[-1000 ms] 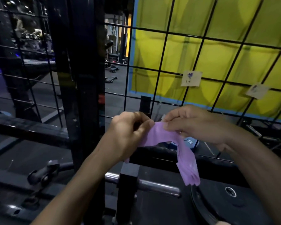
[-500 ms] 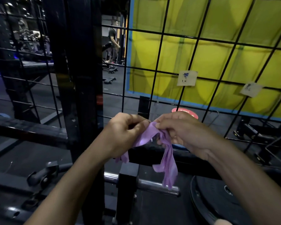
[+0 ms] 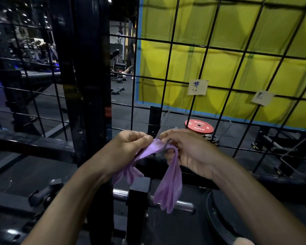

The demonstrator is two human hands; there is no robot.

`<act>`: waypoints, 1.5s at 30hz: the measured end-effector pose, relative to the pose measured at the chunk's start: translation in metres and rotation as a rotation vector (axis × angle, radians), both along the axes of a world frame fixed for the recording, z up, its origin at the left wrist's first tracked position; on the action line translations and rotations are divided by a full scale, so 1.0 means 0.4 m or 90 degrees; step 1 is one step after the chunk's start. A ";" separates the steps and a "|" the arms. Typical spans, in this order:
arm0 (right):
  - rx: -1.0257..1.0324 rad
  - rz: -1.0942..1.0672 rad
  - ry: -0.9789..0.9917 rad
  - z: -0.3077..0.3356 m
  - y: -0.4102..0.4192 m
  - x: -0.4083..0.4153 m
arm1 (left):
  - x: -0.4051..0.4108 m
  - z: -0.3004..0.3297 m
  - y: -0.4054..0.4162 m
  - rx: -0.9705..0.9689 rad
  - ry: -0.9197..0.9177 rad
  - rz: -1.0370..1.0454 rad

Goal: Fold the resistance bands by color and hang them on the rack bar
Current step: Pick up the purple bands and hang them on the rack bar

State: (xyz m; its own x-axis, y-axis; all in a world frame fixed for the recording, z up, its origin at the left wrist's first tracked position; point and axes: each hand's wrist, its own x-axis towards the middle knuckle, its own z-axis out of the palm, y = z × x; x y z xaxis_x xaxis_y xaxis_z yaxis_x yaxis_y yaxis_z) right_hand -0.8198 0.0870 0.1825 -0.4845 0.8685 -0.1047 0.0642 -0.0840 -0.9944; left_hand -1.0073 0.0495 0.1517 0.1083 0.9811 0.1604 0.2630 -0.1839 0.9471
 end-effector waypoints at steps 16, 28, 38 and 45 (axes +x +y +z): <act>0.466 -0.094 -0.116 -0.113 -0.075 0.047 | 0.081 -0.017 -0.039 -0.066 -0.275 -0.013; 0.422 -0.059 -0.081 -0.038 -0.022 0.037 | 0.163 -0.042 -0.113 -0.038 -0.488 0.092; 0.622 -0.066 -0.153 -0.111 -0.029 0.079 | 0.131 -0.038 -0.093 -0.051 -0.411 0.075; 0.680 -0.023 -0.238 -0.068 -0.008 0.077 | 0.090 -0.073 -0.064 -0.094 -0.363 0.057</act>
